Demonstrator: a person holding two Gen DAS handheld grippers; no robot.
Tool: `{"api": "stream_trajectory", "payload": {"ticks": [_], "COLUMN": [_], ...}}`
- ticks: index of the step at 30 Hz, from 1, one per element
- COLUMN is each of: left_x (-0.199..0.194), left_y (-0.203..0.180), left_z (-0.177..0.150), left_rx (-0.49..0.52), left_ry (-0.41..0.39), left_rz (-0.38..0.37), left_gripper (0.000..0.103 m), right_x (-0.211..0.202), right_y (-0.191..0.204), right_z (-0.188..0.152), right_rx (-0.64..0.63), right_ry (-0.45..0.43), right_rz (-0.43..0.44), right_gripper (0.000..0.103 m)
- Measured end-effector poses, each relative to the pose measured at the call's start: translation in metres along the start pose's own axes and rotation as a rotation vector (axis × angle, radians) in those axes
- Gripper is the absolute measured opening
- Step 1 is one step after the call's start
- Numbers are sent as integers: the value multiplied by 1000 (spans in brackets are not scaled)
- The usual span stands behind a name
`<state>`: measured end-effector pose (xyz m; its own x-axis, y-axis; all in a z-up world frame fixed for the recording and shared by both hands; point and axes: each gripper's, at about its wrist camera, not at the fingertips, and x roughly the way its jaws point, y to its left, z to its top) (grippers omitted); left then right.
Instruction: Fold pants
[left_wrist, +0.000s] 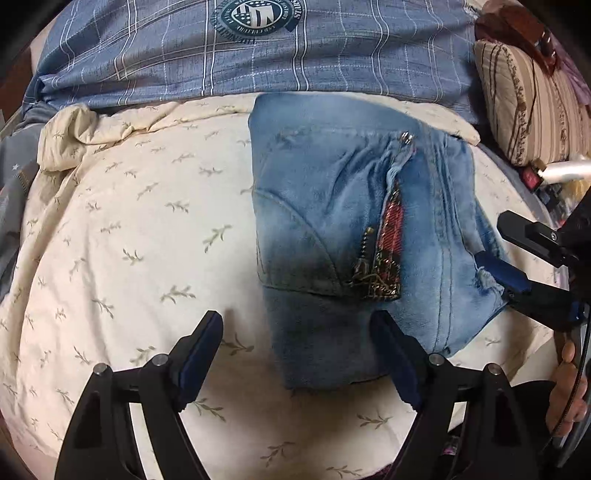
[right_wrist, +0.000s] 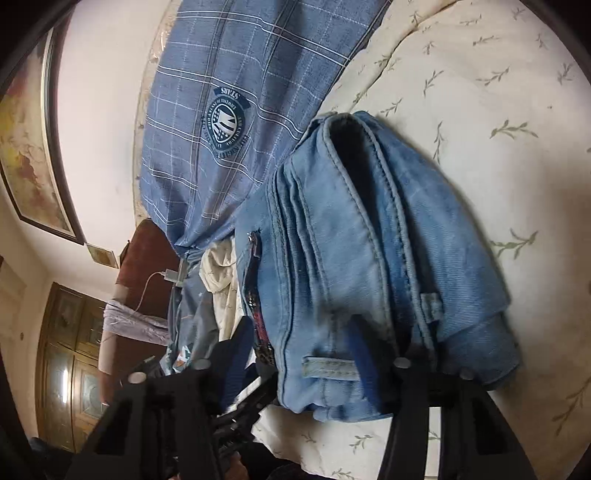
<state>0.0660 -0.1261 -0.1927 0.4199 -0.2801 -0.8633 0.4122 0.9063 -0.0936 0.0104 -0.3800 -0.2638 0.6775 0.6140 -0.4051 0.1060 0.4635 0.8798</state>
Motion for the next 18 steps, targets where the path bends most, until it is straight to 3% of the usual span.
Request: {"api": "stream_trajectory", "payload": {"ticks": [3, 6, 9, 10, 13, 18], "left_x": [-25, -38, -28, -18, 4, 24], "left_y": [11, 27, 43, 49, 56, 61], "left_z": [10, 24, 42, 48, 56, 62], "left_rx": [-21, -65, -131, -153, -205, -264], "left_ry": [-85, -128, -73, -20, 76, 89], "left_rz": [-30, -54, -130, -177, -215, -328], "left_gripper": [84, 84, 85, 87, 87, 87], "right_x": [-15, -37, -48, -50, -44, -29], "right_y": [6, 13, 10, 6, -11, -26], "right_z": [10, 24, 45, 51, 69, 82], "right_rx": [2, -54, -59, -43, 20, 19], "right_ry": [3, -64, -70, -52, 24, 53], "right_rz": [38, -19, -56, -72, -130, -164], "right_gripper": [58, 71, 75, 75, 75, 75]}}
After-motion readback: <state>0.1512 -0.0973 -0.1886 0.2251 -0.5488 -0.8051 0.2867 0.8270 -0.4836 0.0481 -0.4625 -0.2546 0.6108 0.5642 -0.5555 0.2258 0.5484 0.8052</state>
